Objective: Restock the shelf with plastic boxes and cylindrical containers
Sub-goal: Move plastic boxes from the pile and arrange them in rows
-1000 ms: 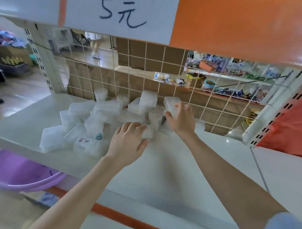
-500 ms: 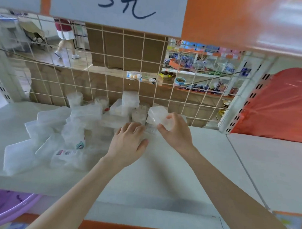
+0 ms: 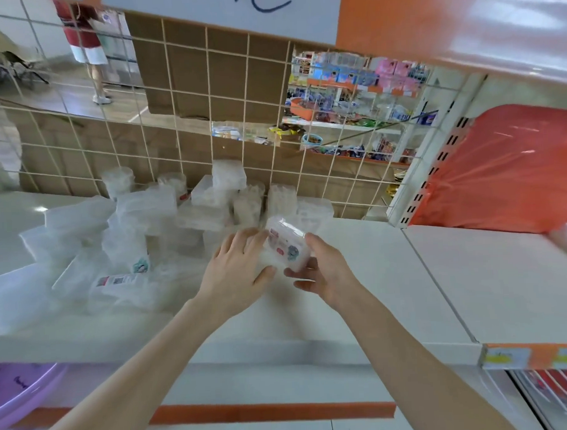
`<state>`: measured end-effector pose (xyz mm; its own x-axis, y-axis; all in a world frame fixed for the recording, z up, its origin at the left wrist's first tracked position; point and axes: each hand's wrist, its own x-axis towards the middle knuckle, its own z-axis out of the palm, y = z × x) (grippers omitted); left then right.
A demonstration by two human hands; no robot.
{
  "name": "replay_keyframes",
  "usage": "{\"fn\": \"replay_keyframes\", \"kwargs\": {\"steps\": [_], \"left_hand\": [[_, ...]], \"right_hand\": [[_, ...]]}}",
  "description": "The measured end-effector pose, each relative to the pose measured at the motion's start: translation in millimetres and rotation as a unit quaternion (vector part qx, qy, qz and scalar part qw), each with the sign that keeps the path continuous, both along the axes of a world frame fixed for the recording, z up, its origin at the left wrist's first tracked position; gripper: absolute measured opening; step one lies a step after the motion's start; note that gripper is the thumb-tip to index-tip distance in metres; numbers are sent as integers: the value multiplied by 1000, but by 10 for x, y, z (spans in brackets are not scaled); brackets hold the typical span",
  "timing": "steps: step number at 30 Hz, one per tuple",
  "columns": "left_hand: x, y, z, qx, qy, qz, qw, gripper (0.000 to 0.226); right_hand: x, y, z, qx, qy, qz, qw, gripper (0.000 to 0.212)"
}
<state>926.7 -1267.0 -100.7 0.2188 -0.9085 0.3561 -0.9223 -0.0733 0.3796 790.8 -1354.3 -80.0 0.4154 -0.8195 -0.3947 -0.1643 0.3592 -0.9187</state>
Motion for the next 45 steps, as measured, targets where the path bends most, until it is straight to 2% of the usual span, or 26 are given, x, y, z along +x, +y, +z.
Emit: {"fn": "replay_keyframes", "kwargs": {"steps": [2,7,15,17,19,22,24,28,30,33,38,41,45], "left_hand": [[2,46,-10,1,9,1,1000,60],[38,124,-26,3,20,-9,1000,72],[130,207,-47,33,28,-75,996,81],[155,216,-49,30,27,-81,996,80],[188,218,-48,34,32,-95,994,80],[241,212,-39,64,40,-124,989,79],[262,201,-37,59,55,-129,988,77],[243,175,-45,1,152,-57,987,72],[204,172,-68,-12,202,-24,979,71],[100,183,-103,-11,246,-4,969,74],[-49,179,-148,-6,185,13,983,77],[-51,191,-188,-10,181,54,982,73],[55,224,-222,0,177,64,982,70]], "right_hand": [[2,39,-23,53,-25,7,998,25],[0,128,-82,92,-26,35,995,26],[-15,165,-143,91,11,45,995,48],[-30,152,-145,61,44,68,995,54],[-51,134,-126,0,68,91,994,50],[-89,95,-63,-107,86,143,980,26],[-100,82,-14,-132,101,179,970,14],[-29,86,3,-58,75,101,990,9],[30,115,-30,16,21,51,998,11],[130,207,-92,104,-66,22,992,17],[284,335,-163,137,-121,27,983,28],[318,353,-186,137,-102,15,985,19],[267,268,-182,77,-65,-1,995,13]]}}
